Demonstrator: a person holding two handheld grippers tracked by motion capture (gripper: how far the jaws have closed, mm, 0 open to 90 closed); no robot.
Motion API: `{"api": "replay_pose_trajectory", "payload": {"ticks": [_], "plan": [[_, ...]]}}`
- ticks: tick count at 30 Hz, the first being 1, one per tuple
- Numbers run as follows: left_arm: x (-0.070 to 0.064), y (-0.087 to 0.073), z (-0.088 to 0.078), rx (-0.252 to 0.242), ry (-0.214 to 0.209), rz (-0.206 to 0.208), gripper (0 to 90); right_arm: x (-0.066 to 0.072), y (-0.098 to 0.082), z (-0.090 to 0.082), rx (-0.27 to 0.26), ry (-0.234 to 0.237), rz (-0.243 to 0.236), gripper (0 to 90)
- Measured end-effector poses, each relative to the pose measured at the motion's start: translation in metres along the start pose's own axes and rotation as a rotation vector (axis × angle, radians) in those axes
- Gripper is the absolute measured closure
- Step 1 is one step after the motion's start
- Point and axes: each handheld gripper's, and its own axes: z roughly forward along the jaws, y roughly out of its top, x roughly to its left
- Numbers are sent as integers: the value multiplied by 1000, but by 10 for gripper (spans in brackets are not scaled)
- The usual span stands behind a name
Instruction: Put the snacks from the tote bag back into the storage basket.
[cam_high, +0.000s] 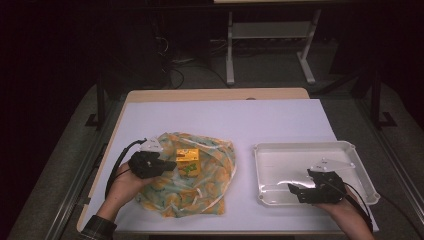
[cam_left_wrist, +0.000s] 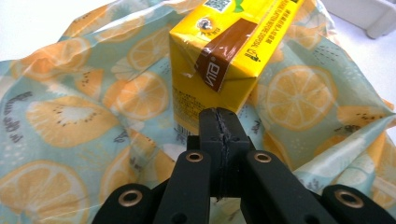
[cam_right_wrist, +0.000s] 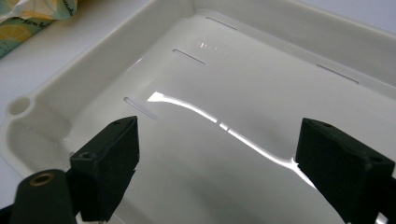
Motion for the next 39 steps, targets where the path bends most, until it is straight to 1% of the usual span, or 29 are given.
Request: {"api": "replay_pose_trajectory", "payload": {"ticks": [1, 2, 3, 4, 5, 8, 15, 16, 19, 20, 21, 26, 29, 33, 34, 35, 36, 37, 38, 39], "plan": [[-1, 0, 0, 0, -2, 4, 897, 0, 0, 0, 0, 0, 0, 131], [-2, 1, 1, -5, -6, -2, 897, 0, 0, 0, 0, 0, 0, 131], [-3, 1, 1, 3, -10, 1, 897, 0, 0, 0, 1, 0, 0, 131], [-5, 1, 2, -3, -15, 0, 897, 0, 0, 0, 1, 0, 0, 131], [-5, 2, 2, 4, -17, 11, 897, 0, 0, 0, 1, 0, 0, 130], [-9, 3, 4, 12, -27, 26, 897, 0, 0, 0, 0, 0, 0, 131], [-15, 5, 6, 22, -43, 43, 897, 0, 0, 0, 1, 1, 0, 130], [-17, 6, 8, 16, -44, 50, 897, 0, 0, 0, 1, 1, 0, 131], [-19, 6, 9, 22, -51, 56, 897, 0, 0, 0, 2, 1, 0, 131], [-20, 7, 9, 17, -53, 54, 897, 0, 0, 0, 2, 1, 0, 131], [-20, 7, 10, 22, -54, 68, 897, 0, 0, 0, 2, 1, 1, 131], [-24, 9, 13, 25, -63, 79, 897, 0, 0, 0, 3, 1, 0, 131], [-26, 9, 14, 18, -62, 72, 897, 0, 0, 0, 3, 1, 0, 131], [-25, 9, 12, 15, -57, 65, 896, 0, 0, 0, 2, 1, 0, 131], [-23, 9, 10, 22, -52, 78, 896, 0, 0, 0, 2, 0, 0, 131], [-23, 9, 10, 22, -52, 78, 897, 0, 0, 0, 2, 0, 0, 131], [-22, 9, 9, 16, -47, 66, 897, 0, 0, 0, 1, 0, 0, 132], [-21, 9, 8, 19, -35, 66, 896, 0, 0, 0, 1, 0, 1, 132], [-17, 8, 6, 19, -8, 57, 897, 0, 0, 0, 1, 1, 1, 132], [-17, 8, 6, 19, -8, 57, 896, 0, 0, 0, 1, 1, 1, 132]]}}
